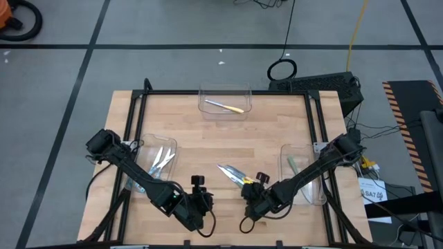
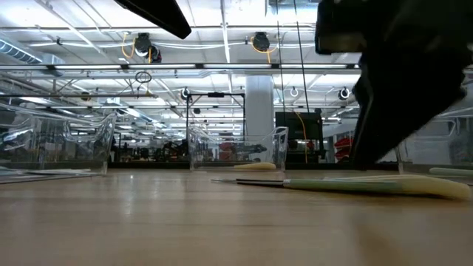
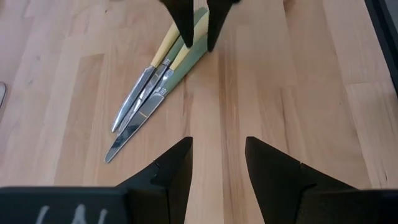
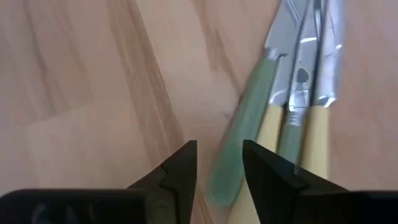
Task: Sort silverware by color (type)
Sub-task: Put the left green knife into the bottom right transparent bin
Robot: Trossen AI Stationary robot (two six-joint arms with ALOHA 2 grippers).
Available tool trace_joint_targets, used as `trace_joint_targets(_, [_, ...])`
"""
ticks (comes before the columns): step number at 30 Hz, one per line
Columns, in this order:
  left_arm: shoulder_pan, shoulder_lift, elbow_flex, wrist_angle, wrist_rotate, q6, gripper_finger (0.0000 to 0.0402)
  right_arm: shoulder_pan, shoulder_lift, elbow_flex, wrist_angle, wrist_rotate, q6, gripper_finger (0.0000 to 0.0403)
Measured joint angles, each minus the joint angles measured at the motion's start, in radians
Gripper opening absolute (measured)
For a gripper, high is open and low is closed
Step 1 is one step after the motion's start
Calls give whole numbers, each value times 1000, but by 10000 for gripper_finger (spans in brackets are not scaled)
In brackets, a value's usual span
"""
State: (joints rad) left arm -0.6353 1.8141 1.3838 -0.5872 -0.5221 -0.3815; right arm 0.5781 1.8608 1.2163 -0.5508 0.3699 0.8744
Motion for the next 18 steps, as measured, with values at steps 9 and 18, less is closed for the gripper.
trace_joint_targets(9, [2, 0, 0, 0, 0, 9, 157, 4, 89, 4, 3, 53, -11, 129])
trace_joint_targets(18, [19, 0, 0, 3, 0, 10, 157, 44, 73, 3, 33, 63, -52, 130])
